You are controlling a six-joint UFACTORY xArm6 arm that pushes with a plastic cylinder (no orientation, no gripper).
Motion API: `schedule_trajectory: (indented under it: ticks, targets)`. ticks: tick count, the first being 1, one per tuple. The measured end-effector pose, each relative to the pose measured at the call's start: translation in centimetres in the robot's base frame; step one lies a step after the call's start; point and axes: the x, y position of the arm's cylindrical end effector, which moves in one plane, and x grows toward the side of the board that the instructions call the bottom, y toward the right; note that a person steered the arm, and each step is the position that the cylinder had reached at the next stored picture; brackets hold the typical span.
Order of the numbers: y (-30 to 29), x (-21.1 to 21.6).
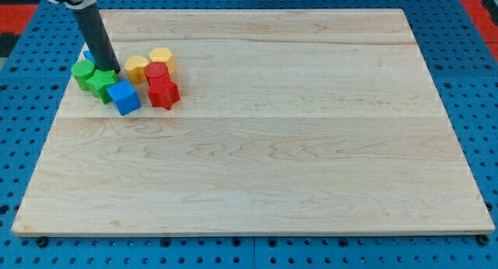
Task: Separate yellow blocks from group of blocks
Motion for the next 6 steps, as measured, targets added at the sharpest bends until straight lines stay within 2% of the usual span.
schedule_trajectory:
  ticks: [1,4,6]
  targets:
    - [0.3,0.0]
    - [6.1,-1.5]
    - [11.8,-7.5]
